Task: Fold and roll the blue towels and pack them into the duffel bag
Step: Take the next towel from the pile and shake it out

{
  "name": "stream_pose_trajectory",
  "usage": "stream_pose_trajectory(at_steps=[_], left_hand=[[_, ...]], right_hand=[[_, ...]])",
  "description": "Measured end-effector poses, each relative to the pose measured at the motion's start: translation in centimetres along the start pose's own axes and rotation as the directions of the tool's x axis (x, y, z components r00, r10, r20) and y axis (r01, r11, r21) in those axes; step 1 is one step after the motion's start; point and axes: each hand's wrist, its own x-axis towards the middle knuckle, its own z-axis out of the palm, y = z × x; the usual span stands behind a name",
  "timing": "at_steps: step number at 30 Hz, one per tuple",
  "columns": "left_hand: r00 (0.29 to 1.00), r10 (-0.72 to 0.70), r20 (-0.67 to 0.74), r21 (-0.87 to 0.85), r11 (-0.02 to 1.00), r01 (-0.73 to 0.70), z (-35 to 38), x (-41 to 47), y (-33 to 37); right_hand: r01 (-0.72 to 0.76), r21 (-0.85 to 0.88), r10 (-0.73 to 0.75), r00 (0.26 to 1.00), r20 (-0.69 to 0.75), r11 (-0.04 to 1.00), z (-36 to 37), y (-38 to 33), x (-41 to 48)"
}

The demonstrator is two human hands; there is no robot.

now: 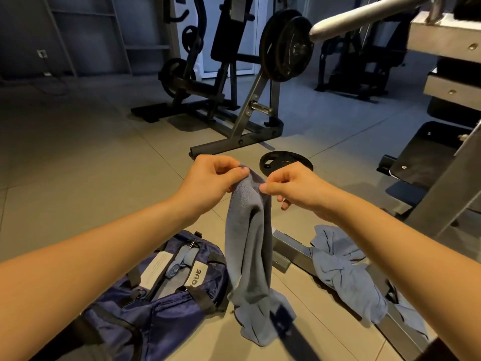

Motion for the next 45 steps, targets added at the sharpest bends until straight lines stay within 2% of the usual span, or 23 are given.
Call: stream_pose_trajectory(at_steps=[12, 17, 20, 23, 24, 26, 28, 30, 32, 34, 38, 42, 45], left_hand=[[0.956, -0.222, -0.194, -0.148, 0.97, 0.195, -1.7, 1.7, -1.1], [0.922, -0.288, -0.26, -0.1, 0.958, 0.27, -5.7, 2.6, -2.7], [0.864, -0.329, -0.38, -0.122, 0.944, 0.306, -7.1, 3.0, -4.0], [0.812, -0.345, -0.471, -0.119, 0.937, 0.33, -7.3, 3.1, -4.5], [0.82, -0.339, -0.461, -0.085, 0.937, 0.34, -7.1, 3.1, -4.7], [0.879, -0.291, -0.378, 0.057, 0.94, 0.336, -6.4, 2.8, -4.8], [0.946, -0.222, -0.237, 0.239, 0.93, 0.278, -5.1, 2.4, -4.0], [0.982, -0.182, -0.052, 0.303, 0.934, 0.19, -3.6, 1.8, -3.0], [0.968, -0.201, 0.153, 0.261, 0.953, 0.157, -1.9, 1.2, -2.1], [0.931, -0.229, 0.285, 0.253, 0.955, 0.157, -0.6, 0.8, -1.8], [0.911, -0.249, 0.328, 0.259, 0.952, 0.166, 0.2, 0.9, -2.3], [0.893, -0.294, 0.342, 0.257, 0.943, 0.212, -0.2, 0.9, -2.6], [0.928, -0.284, 0.242, 0.243, 0.943, 0.226, -0.7, 1.2, -2.4]], right_hand=[[0.04, 0.068, -0.051, 0.983, 0.176, 0.997, 1.2, 1.8, 0.4], [-0.05, 0.091, 0.028, 0.974, 0.224, 0.995, 0.7, 3.9, 0.7], [-0.147, 0.023, 0.129, 0.921, 0.368, 0.989, 0.7, 5.4, 0.7], [-0.198, -0.001, 0.184, 0.913, 0.364, 0.98, 1.1, 6.4, 0.8], [-0.195, 0.023, 0.176, 0.926, 0.333, 0.981, 1.1, 6.3, 0.9], [-0.169, 0.076, 0.141, 0.949, 0.283, 0.983, 1.0, 5.6, 1.3], [-0.129, 0.083, 0.103, 0.96, 0.259, 0.988, 1.0, 4.7, 1.7], [-0.083, 0.057, 0.065, 0.962, 0.264, 0.995, 1.1, 3.7, 2.0], [-0.041, 0.063, 0.021, 0.959, 0.283, 0.997, 1.1, 2.7, 2.0], [-0.005, 0.093, -0.021, 0.962, 0.271, 0.996, 1.1, 2.0, 2.1], [0.026, 0.065, -0.044, 0.958, 0.284, 0.998, 1.0, 1.9, 2.2], [-0.018, 0.071, -0.005, 0.952, 0.307, 0.997, 1.1, 2.4, 2.2], [-0.07, 0.126, 0.019, 0.931, 0.365, 0.99, 1.5, 2.9, 1.9]])
